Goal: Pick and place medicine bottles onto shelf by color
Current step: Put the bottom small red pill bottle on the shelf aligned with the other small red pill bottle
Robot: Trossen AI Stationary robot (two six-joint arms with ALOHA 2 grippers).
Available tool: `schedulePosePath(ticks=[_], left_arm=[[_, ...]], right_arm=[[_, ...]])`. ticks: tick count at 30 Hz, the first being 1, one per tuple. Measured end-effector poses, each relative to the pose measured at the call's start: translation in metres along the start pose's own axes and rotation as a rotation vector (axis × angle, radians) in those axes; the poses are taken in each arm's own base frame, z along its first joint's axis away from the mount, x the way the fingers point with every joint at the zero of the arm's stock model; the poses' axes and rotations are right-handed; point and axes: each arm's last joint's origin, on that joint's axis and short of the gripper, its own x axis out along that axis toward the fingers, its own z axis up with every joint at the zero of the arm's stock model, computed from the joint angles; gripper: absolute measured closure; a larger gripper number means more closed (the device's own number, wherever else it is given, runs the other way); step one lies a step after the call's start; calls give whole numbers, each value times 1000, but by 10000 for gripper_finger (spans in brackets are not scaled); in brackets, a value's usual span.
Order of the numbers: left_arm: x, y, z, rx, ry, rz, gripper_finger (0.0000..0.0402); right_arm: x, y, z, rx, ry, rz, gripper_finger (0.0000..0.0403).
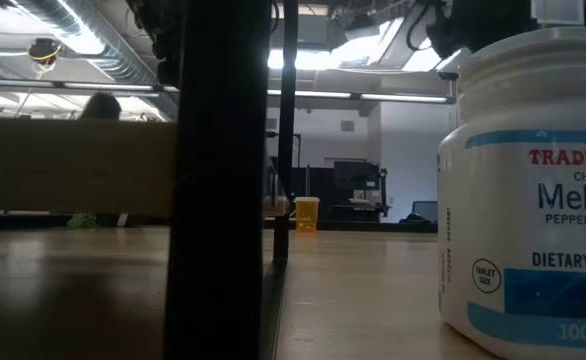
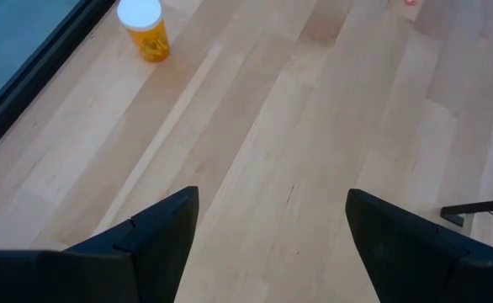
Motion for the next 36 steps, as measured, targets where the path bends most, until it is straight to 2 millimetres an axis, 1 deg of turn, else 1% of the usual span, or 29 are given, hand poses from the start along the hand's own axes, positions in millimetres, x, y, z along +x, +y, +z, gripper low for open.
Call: schedulePosePath(ticks=[2,5,10,13,17,22,26,31,36], left_arm=[[0,0,0,0,0,0,108],[0,0,0,0,0,0,108],[0,0,0,0,0,0,108],[0,0,0,0,0,0,108],[0,0,0,0,0,0,108],[0,0,0,0,0,0,108],[0,0,0,-1,-1,0,108],[0,0,0,-1,-1,0,108],[0,0,0,-2,-1,0,108]], right_arm=[[8,-1,-2,60,17,-18,190],[26,-3,-5,112,45,-45,190],[60,-7,-13,136,125,-42,190],[73,-10,-17,171,144,-57,190],[81,-10,-17,171,141,-44,190],[84,-11,-18,170,141,-45,190],[93,-14,-22,172,158,-62,190],[104,-14,-23,171,140,-36,190],[110,-16,-25,175,148,-42,190]])
